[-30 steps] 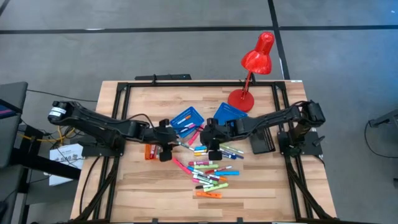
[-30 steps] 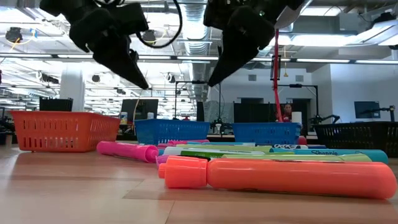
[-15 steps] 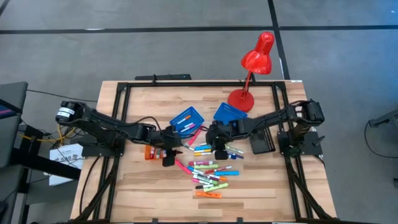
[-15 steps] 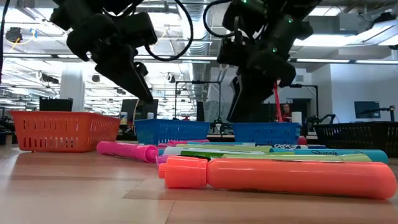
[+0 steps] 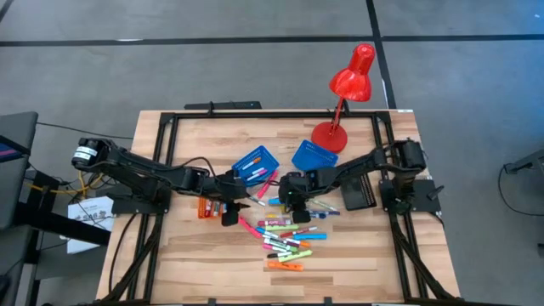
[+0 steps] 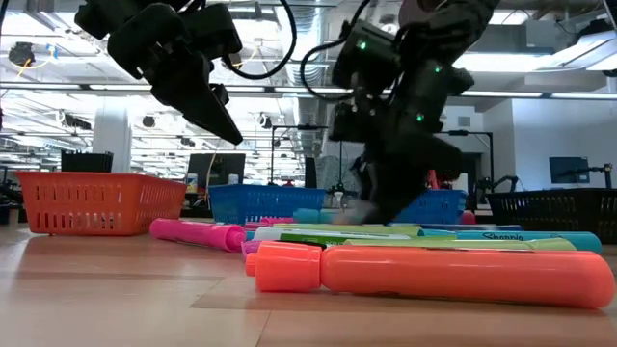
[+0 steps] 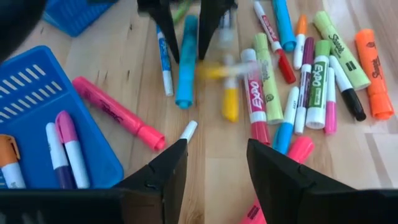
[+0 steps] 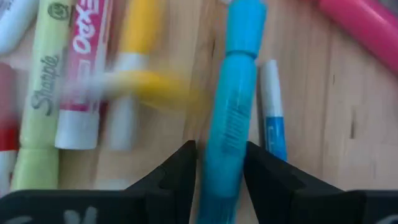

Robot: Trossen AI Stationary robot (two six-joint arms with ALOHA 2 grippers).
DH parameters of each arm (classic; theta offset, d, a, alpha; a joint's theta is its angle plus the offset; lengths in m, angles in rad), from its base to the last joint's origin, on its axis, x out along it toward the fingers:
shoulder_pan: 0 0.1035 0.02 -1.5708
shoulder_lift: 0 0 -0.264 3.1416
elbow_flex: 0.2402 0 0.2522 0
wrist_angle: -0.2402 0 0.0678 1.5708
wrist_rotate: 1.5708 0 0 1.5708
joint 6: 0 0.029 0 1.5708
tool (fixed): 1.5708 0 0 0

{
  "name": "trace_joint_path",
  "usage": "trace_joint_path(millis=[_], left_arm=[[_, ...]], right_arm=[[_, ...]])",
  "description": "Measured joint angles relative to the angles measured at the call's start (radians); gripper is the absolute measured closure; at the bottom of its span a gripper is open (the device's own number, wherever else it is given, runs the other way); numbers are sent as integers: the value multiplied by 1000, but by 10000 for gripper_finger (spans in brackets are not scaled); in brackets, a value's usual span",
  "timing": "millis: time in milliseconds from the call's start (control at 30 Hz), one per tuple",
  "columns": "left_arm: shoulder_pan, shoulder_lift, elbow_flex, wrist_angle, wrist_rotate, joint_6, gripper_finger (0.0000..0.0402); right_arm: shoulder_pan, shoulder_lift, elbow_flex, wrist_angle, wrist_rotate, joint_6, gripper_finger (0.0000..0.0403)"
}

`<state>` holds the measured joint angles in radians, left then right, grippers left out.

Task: Pick & Place Markers
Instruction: Put the large light blue highlighter pen into the right blue bin

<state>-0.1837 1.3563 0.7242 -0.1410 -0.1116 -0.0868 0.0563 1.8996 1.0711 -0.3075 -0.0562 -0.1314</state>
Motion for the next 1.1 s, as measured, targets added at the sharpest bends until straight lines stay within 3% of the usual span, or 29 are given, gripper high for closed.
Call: trace_joint_path(millis=[300,467,667,867,1100], left_arm=[[0,0,0,8,0,0,238],[0,0,0,8,0,0,238],[0,0,0,10,0,0,238],[0,0,0,11,0,0,238],[0,0,0,13,0,0,238]], right_arm=[[-17,43,33,-7,-8,-59,284],[-19,17,29,0,-7,-61,310],[-19,-64,29,9,12,-63,347],[-18,-178,29,-67,15,-61,331],[-38,-336,28,-229,282,29,331]])
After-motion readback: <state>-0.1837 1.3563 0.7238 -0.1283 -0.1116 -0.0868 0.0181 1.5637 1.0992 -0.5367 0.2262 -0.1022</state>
